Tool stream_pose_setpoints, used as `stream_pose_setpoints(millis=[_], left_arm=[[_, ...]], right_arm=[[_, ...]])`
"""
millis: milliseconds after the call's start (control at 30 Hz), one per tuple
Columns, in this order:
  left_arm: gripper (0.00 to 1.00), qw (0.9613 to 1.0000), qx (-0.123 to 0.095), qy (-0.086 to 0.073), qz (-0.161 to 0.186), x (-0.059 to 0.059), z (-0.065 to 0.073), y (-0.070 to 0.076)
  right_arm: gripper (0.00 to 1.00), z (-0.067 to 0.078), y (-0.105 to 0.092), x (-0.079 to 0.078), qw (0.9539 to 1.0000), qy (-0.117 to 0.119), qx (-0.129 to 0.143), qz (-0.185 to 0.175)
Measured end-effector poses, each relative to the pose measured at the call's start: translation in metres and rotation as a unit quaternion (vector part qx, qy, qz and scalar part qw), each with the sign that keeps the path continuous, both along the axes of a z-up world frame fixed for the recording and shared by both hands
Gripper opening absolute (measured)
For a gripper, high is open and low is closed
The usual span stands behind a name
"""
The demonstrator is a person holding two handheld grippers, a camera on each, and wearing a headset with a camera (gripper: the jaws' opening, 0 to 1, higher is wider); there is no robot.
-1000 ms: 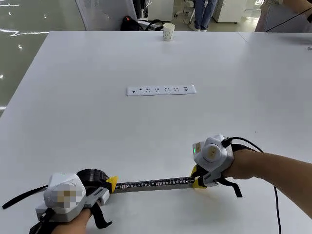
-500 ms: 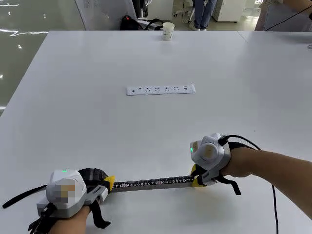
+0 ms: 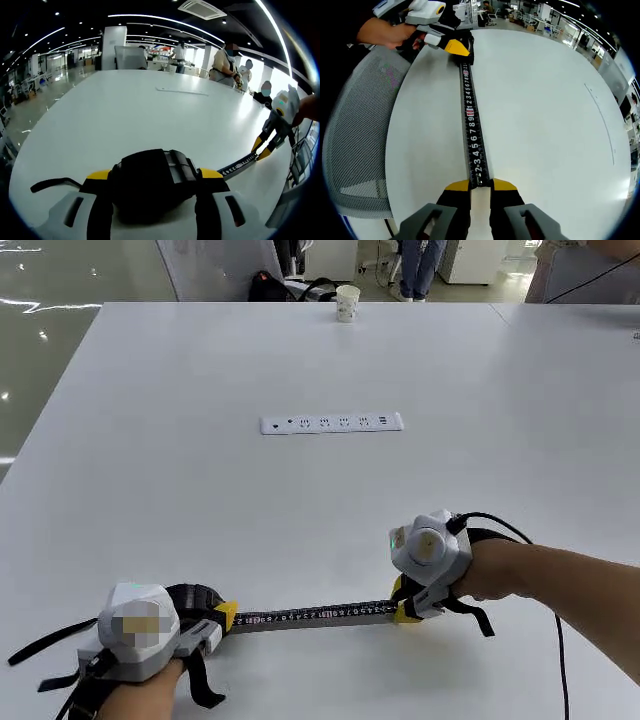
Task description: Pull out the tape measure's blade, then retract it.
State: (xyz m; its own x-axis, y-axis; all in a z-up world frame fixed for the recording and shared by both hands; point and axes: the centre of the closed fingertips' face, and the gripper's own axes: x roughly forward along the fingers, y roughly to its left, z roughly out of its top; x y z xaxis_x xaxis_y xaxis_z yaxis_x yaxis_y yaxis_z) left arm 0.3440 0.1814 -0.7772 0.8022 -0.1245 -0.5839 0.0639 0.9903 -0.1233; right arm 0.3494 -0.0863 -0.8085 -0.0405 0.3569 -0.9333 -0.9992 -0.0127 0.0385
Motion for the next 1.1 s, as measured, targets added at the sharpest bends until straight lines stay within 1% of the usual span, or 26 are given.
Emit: stream_pose_setpoints(millis=[33, 67, 167, 333, 467, 700, 833, 1000, 1100], left_arm=[[0.62, 1.0000, 0.002, 0.003, -0.003, 0.000, 0.000, 0.000], [0.62, 1.0000, -0.001, 0.008, -0.005, 0.000, 0.000, 0.000], [0.62, 0.9999, -0.001, 0.013, -0.006, -0.001, -0.001, -0.001], [0.62, 0.9999, 0.000, 0.016, -0.005, -0.001, -0.001, -0.001], [0.61, 0.9998, 0.001, 0.017, -0.008, -0.002, -0.001, -0.001], [0.61, 0.9997, 0.000, 0.022, -0.007, -0.002, -0.001, 0.000], [0.61, 0.9997, 0.000, 0.024, -0.007, -0.002, -0.001, -0.001], [0.62, 0.9996, 0.000, 0.027, -0.008, -0.001, -0.002, 0.000], [0.62, 0.9996, 0.000, 0.027, -0.008, -0.001, -0.002, 0.000]], right_arm=[[0.10, 0.000, 0.000, 0.000, 1.0000, -0.002, -0.001, 0.003], [0.10, 0.000, 0.001, -0.001, 1.0000, -0.004, -0.003, 0.006], [0.10, 0.000, 0.002, 0.000, 1.0000, -0.001, -0.004, 0.006], [0.10, 0.000, 0.003, -0.001, 1.0000, 0.001, -0.001, 0.007], [0.10, 0.000, 0.005, 0.000, 1.0000, 0.004, 0.004, -0.002], [0.10, 0.000, 0.007, -0.001, 1.0000, 0.005, 0.001, -0.003], [0.10, 0.000, 0.008, -0.001, 0.9999, 0.011, 0.004, -0.007], [0.10, 0.000, 0.011, -0.002, 0.9999, 0.007, -0.005, 0.005], [0.10, 0.000, 0.011, -0.002, 0.9999, 0.007, -0.006, 0.006]])
